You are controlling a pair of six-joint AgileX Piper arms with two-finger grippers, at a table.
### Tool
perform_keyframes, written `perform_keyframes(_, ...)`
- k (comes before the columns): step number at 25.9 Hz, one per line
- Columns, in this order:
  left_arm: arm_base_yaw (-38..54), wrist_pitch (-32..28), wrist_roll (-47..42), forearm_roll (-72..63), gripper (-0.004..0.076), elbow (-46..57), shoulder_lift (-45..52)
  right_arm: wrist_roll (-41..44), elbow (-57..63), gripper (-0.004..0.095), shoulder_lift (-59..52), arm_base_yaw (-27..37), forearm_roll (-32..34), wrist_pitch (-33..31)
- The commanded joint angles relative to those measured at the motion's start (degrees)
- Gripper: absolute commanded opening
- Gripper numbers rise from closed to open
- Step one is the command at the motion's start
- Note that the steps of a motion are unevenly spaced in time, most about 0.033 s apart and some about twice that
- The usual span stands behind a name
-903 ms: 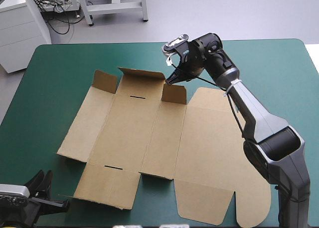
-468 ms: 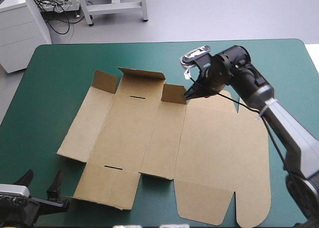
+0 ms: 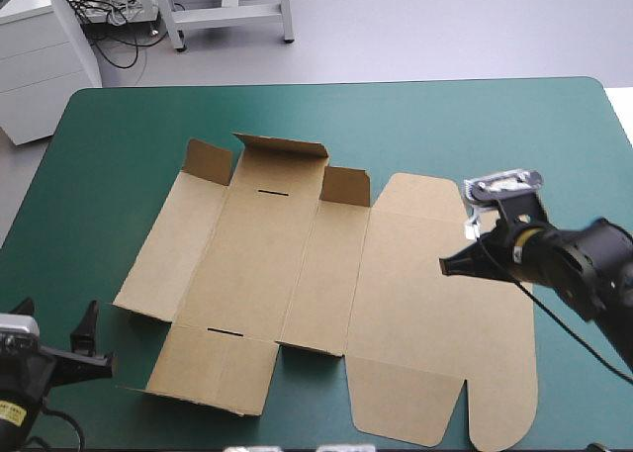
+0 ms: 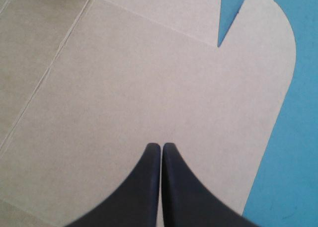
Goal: Fold the box
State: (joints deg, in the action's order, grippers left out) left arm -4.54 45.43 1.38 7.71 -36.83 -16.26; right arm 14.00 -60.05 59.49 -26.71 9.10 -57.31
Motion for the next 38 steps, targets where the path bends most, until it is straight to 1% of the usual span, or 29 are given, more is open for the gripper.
perform_keyframes(1, 0.0, -3.9, -0.1, 0.7, 0.0523, -7.6, -9.2, 2.6, 4.5, -0.0004, -8.6, 0.4, 0.9, 3.1)
perform_keyframes(4, 0.0, -1.2, -0.2, 0.6, 0.0523, -12.7, -16.4, 4.0, 8.7, -0.0004, -14.2, 0.4, 1.0, 3.0)
perform_keyframes(6, 0.0, 3.2, -0.2, 0.5, 0.0523, -16.5, -21.9, 4.8, 10.8, -0.0004, -17.3, 0.4, 1.0, 2.7)
perform_keyframes(9, 0.0, 9.6, -0.1, 1.2, 0.0523, -21.7, -29.6, 5.1, 13.6, -0.0004, -21.4, 0.4, 0.5, 0.7)
perform_keyframes(11, 0.0, 11.0, 0.0, 2.4, 0.0523, -24.5, -34.6, 5.1, 14.8, -0.0004, -23.3, 0.4, -0.6, 0.1)
perform_keyframes(14, 0.7, 11.5, 0.0, 3.5, 0.0523, -28.1, -41.1, 4.9, 16.8, -0.0004, -25.8, 0.4, -2.5, -0.1)
perform_keyframes(17, 2.9, 13.1, 0.0, 2.5, 0.0523, -31.2, -47.4, 4.9, 18.7, -0.0004, -27.9, 0.4, -3.5, -0.1)
perform_keyframes(19, 5.7, 14.1, 2.0, -0.1, 0.0523, -32.7, -51.6, 4.9, 20.3, -0.0004, -29.0, 0.4, -3.6, -0.1)
perform_keyframes(21, 9.1, 16.2, 4.7, -5.4, 0.0523, -34.2, -55.5, 4.9, 21.5, -0.0004, -29.5, 0.4, -3.6, -0.3)
perform_keyframes(23, 12.4, 19.2, 8.7, -11.7, 0.0523, -35.3, -58.7, 5.0, 22.6, -0.0004, -29.8, 0.4, -3.9, -0.4)
perform_keyframes(24, 15.9, 22.7, 13.1, -18.3, 0.0523, -35.7, -62.0, 5.0, 23.6, -0.0004, -29.8, 0.4, -4.1, -0.3)
perform_keyframes(28, 22.4, 26.0, 18.8, -31.1, 0.0523, -35.9, -70.6, 5.0, 25.6, -0.0004, -29.8, 0.4, -4.4, 0.1)
perform_keyframes(30, 23.9, 27.2, 20.8, -34.9, 0.0523, -36.1, -75.1, 4.9, 25.6, -0.0004, -29.8, 0.4, -4.7, -0.6)
perform_keyframes(33, 23.8, 28.2, 23.8, -36.4, 0.0523, -37.2, -81.0, 4.9, 25.6, -0.0004, -29.8, 0.4, -4.7, -1.1)
perform_keyframes(38, 23.8, 29.4, 24.4, -38.7, 0.0523, -39.2, -85.7, 4.9, 25.6, -0.0004, -29.8, 0.4, -4.7, -2.8)
